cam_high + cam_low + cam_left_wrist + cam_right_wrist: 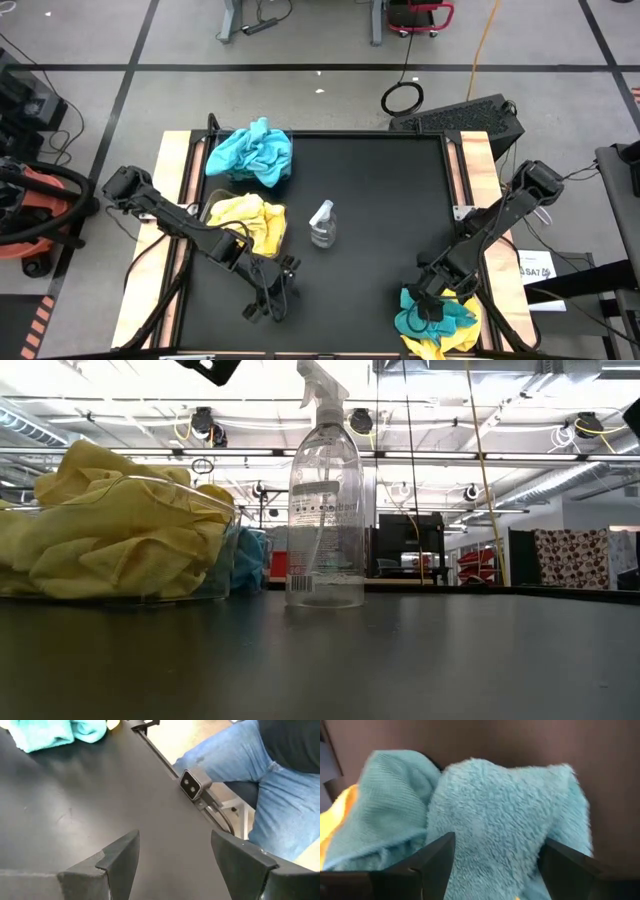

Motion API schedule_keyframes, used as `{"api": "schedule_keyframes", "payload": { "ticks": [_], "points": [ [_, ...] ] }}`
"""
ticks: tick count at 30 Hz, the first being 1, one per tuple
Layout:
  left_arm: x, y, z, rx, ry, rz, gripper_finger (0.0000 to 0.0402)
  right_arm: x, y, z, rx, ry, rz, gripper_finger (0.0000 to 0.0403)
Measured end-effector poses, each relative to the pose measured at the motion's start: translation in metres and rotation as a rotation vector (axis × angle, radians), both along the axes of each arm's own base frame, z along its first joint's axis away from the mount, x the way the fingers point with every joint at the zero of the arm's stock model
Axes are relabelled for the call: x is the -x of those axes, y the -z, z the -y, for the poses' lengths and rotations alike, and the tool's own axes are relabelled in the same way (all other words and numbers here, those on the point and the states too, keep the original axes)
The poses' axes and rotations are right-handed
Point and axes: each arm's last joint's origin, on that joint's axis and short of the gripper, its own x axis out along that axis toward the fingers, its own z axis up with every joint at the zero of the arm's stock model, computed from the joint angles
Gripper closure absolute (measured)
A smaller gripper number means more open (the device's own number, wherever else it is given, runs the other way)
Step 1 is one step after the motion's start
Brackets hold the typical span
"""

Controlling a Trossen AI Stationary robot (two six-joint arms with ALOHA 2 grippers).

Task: Sort microfiber towel by color & place in baskets
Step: Put the blue microfiber cloth into the top transparent bin

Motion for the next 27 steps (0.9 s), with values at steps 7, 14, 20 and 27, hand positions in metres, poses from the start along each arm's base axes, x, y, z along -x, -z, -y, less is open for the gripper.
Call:
{"api": "schedule_keyframes", "payload": {
  "ticks": [7, 14, 20, 27],
  "points": [
    [0.000, 0.000, 0.000, -0.004, -0.010, 0.004, 0.0149, -0.006, 0.001, -0.005, -0.022, -0.049, 0.061, 0.0234],
    [0.000, 0.000, 0.000, -0.005, -0.008, 0.006, 0.0149, -0.001, -0.017, 0.000, -0.050, -0.082, 0.133, 0.0384],
    [-0.001, 0.000, -0.001, -0.011, -0.016, 0.010, 0.0149, 0.003, -0.045, 0.009, -0.010, -0.068, 0.279, 0.0392],
    [-0.001, 0.000, -0.001, -0.031, -0.044, 0.021, 0.0149, 0.003, -0.093, 0.016, 0.097, -0.094, 0.454, 0.0400]
  ]
}}
